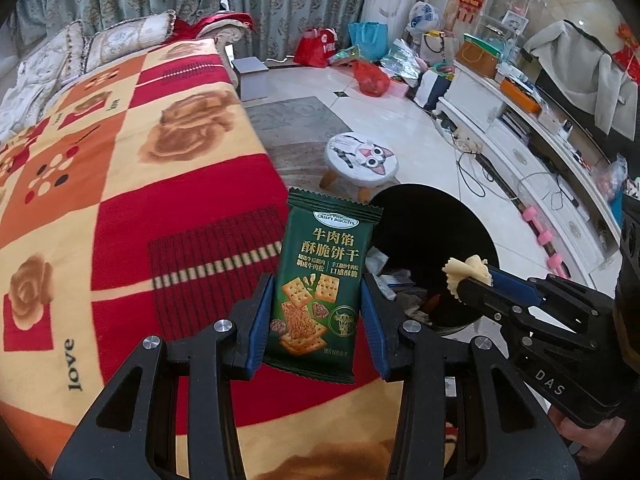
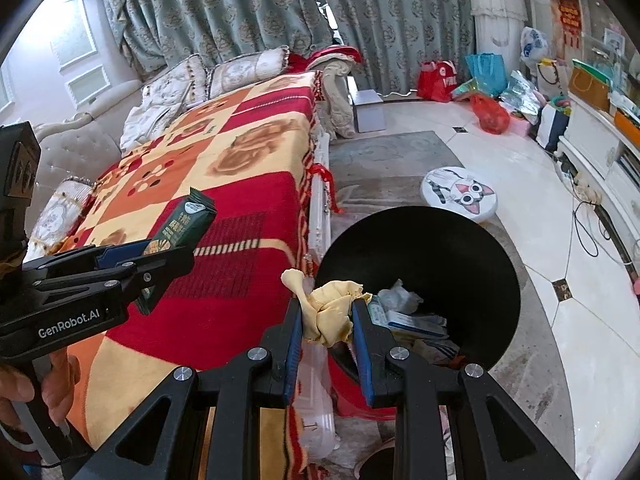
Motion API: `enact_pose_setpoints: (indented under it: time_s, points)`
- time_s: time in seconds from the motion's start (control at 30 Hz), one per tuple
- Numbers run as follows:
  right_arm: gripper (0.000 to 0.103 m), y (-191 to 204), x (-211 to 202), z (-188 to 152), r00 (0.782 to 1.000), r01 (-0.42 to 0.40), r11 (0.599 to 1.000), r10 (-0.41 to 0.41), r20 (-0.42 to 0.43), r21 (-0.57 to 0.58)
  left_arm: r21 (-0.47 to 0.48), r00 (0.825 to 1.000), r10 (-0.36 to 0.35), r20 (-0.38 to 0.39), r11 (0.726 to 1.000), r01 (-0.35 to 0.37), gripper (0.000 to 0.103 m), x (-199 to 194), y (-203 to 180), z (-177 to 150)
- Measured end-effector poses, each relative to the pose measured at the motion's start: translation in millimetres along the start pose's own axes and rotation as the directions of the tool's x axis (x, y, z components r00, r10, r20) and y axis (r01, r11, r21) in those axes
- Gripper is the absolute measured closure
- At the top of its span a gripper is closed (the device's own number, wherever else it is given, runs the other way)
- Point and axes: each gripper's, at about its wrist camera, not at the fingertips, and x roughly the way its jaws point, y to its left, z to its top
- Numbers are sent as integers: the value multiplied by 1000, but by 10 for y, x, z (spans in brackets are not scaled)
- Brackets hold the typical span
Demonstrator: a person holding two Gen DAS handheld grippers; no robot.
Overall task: Collect trash
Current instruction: 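Carry the green packet and beige tissue over the black bin, then open both tools over the black bin to drop packet and tissue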
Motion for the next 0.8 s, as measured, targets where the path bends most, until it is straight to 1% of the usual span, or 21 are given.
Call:
enact_pose_setpoints:
  time_s: [0.47, 0.8]
  points:
    - [80, -388, 59, 6, 999, 34, 998, -34, -8, 61, 32, 999, -43, -31, 998, 44, 63, 276, -383, 143]
    - [80, -669, 77, 8, 998, 55, 993, -54, -13, 107, 36, 997, -69, -46, 997, 71, 63, 440, -559, 231]
